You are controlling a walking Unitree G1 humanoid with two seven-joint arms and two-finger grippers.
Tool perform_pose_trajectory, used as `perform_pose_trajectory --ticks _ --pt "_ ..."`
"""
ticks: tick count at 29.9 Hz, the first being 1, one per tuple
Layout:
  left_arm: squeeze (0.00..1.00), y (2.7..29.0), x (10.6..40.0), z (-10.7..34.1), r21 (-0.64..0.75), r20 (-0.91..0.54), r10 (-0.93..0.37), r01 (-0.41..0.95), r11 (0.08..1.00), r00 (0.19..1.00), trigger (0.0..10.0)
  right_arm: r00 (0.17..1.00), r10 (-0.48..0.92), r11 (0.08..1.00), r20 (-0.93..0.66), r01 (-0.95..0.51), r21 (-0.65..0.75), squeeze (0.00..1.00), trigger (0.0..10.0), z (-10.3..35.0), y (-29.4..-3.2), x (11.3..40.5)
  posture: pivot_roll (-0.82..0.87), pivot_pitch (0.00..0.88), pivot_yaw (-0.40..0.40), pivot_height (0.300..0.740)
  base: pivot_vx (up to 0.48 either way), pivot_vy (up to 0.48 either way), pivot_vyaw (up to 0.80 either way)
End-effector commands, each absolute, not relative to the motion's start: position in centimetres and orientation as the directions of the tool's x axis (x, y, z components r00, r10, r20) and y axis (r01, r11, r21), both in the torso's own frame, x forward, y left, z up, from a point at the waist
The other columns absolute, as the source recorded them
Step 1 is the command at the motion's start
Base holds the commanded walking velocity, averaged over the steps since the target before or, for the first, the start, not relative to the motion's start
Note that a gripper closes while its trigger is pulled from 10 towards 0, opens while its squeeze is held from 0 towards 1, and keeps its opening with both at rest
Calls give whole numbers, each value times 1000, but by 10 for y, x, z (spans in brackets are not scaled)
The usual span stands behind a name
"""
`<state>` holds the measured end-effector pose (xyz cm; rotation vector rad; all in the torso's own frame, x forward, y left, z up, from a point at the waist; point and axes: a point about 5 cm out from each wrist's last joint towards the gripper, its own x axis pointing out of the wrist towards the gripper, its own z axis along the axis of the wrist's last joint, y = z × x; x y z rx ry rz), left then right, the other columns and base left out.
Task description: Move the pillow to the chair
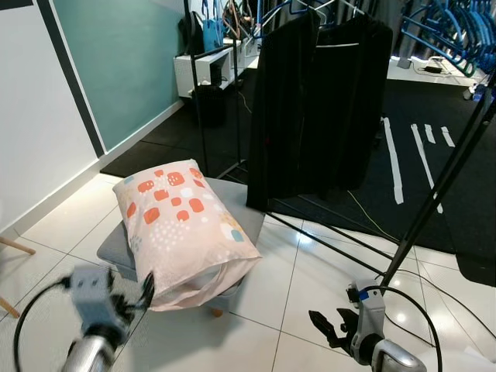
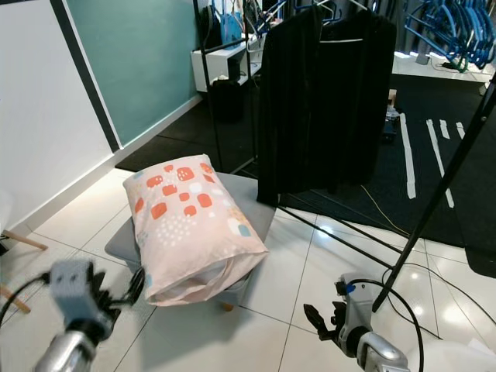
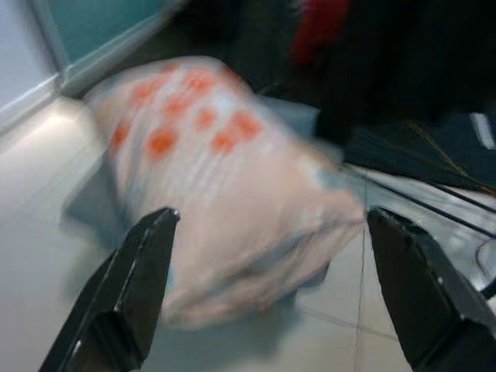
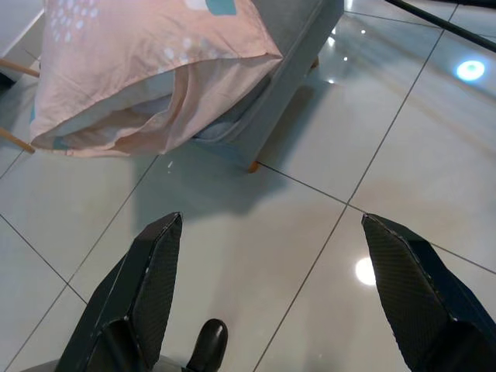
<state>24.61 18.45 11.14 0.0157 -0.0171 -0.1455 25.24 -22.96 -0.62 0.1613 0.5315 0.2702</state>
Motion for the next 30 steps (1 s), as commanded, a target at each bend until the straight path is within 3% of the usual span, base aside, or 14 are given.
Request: perform_pose_trajectory --ticks 1,4,5,10,13,15,17,20,24,30 --pt "0 162 251 125 157 18 -254 248 956 967 10000 827 289 952 -482 -195 236 0 10000 -9 -230 250 -110 36 -16 740 0 0 0" --pt "0 153 253 132 219 20 -289 278 935 957 10000 827 289 952 -482 -195 236 0 10000 -9 -230 251 -110 36 -16 740 0 0 0" --pt "0 137 255 134 278 -5 -368 355 893 930 10000 827 289 952 -483 -195 235 0 10000 -8 -230 251 -107 34 -21 740 0 0 0" --pt "0 127 255 135 315 -28 -419 406 858 907 10000 826 289 952 -483 -196 235 0 10000 -8 -230 251 -108 32 -23 740 0 0 0" --pt "0 94 264 146 539 -36 -528 461 705 849 10000 826 284 954 -487 -192 231 0 10000 -7 -232 254 -141 18 -27 740 0 0 0" --pt "0 85 264 147 561 -50 -552 481 674 832 10000 827 281 955 -487 -189 230 0 10000 -7 -232 255 -143 15 -21 740 0 0 0" --pt "0 64 259 140 530 -130 -645 603 596 753 10000 830 275 956 -486 -182 229 0 10000 -6 -233 256 -143 13 -19 740 0 0 0" --pt "0 59 258 130 558 -227 -624 625 546 747 10000 831 273 957 -485 -181 229 0 10000 -6 -233 256 -143 13 -19 740 0 0 0" --pt "0 61 260 129 568 -248 -590 609 554 768 10000 831 273 956 -485 -180 230 0 10000 -6 -233 256 -143 15 -20 740 0 0 0" --pt "0 58 260 129 613 -284 -594 619 491 753 10000 827 277 955 -489 -183 232 0 10000 -8 -233 255 -141 13 -19 740 0 0 0"
